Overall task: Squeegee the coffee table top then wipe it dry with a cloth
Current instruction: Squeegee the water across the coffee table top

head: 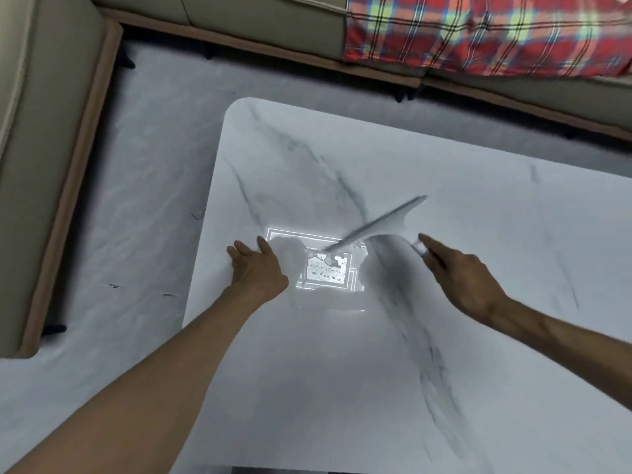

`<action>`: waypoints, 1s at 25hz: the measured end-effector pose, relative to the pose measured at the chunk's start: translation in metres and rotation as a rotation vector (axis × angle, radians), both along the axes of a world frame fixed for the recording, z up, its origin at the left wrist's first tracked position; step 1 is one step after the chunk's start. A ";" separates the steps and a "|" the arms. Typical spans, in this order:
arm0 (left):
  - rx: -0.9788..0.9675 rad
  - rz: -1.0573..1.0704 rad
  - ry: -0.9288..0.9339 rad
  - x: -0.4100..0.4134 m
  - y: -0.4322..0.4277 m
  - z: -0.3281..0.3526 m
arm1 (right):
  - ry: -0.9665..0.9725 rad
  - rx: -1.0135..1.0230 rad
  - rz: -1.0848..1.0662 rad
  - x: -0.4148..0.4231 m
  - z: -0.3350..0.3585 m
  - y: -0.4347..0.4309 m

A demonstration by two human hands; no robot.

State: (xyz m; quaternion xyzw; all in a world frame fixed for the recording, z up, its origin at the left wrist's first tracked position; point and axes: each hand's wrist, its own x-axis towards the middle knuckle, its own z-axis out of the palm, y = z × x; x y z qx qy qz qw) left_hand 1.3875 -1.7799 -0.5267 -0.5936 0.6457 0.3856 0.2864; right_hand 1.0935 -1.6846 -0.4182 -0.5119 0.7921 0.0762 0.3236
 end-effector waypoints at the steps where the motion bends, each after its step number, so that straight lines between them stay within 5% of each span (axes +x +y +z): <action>1: 0.001 0.001 -0.003 0.000 0.000 -0.002 | -0.022 -0.064 -0.036 -0.007 0.001 -0.017; 7: -0.023 -0.034 -0.038 0.000 -0.001 -0.016 | -0.148 -0.159 -0.407 -0.007 -0.037 -0.150; 12: -0.046 -0.069 -0.049 -0.001 0.001 -0.013 | -0.045 -0.180 -0.169 0.020 -0.052 -0.073; 17: -0.018 -0.052 -0.024 0.004 0.001 0.002 | -0.092 0.063 -0.038 0.035 -0.014 0.028; 25: -0.296 0.261 0.168 0.057 0.046 0.005 | -0.171 -0.221 0.020 0.104 -0.034 -0.157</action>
